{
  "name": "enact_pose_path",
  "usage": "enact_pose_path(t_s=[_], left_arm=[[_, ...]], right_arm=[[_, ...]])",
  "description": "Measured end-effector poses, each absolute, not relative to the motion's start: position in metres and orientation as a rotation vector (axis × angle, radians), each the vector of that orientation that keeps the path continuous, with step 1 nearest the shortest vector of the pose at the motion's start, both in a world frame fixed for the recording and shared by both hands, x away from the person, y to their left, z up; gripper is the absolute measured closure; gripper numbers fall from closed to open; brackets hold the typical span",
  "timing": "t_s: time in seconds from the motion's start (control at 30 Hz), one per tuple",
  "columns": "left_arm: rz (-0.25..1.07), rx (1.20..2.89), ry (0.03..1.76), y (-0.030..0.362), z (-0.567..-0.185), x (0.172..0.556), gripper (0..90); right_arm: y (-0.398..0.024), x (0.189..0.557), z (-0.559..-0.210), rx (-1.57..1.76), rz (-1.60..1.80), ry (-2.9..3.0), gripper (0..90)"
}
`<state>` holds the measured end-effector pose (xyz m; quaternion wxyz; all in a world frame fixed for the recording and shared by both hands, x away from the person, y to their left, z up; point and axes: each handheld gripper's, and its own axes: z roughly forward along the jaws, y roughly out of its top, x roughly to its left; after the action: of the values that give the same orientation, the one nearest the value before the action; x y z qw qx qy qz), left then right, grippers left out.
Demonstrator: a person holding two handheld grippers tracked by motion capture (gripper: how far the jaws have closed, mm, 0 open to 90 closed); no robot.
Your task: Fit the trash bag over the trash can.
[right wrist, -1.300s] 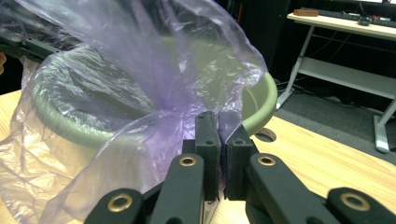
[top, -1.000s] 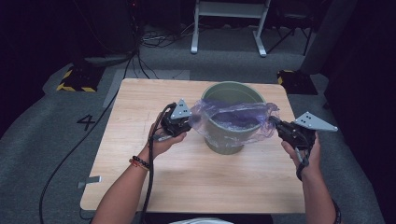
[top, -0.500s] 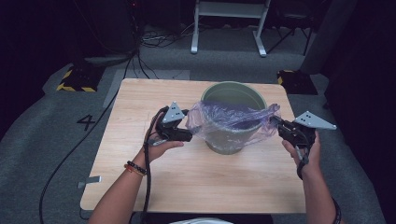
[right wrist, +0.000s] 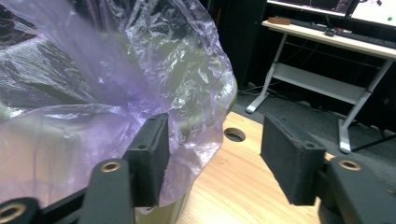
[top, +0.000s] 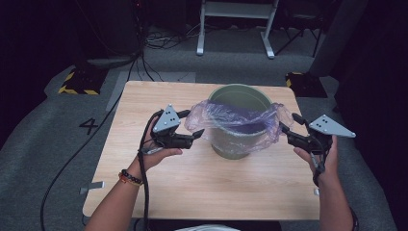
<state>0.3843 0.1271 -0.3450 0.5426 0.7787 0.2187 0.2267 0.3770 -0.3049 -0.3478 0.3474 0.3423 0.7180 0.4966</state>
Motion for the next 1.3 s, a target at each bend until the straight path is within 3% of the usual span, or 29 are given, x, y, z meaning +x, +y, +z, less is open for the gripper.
enact_pose_path(t_s=[0.13, 0.4, 0.47, 0.57, 0.7, 0.83, 1.03, 1.3], left_arm=[[0.599, 1.860, 0.538, 0.129, -0.334, 0.383, 24.5], [0.603, 1.876, 0.554, 0.133, -0.327, 0.400, 47.9], [0.610, 1.887, 0.562, 0.130, -0.329, 0.405, 50.3], [0.639, 1.918, 0.564, 0.125, -0.332, 0.413, 57.3], [0.642, 1.938, 0.557, 0.119, -0.332, 0.425, 66.8], [0.652, 1.950, 0.558, 0.113, -0.332, 0.435, 79.4], [0.633, 1.956, 0.566, 0.104, -0.334, 0.453, 84.3], [0.581, 1.943, 0.643, 0.097, -0.345, 0.479, 84.3]], right_arm=[[-0.311, 0.373, -0.343, 0.887, 1.290, 1.866, 36.8], [-0.309, 0.369, -0.334, 0.859, 1.333, 1.869, 36.4], [-0.307, 0.369, -0.332, 0.863, 1.342, 1.862, 37.1], [-0.306, 0.372, -0.330, 0.879, 1.327, 1.856, 45.1], [-0.307, 0.381, -0.330, 0.885, 1.314, 1.888, 69.7], [-0.305, 0.391, -0.332, 0.879, 1.306, 1.904, 82.9], [-0.300, 0.408, -0.332, 0.872, 1.279, 1.921, 88.8], [-0.299, 0.436, -0.343, 0.947, 1.266, 1.928, 89.2]])
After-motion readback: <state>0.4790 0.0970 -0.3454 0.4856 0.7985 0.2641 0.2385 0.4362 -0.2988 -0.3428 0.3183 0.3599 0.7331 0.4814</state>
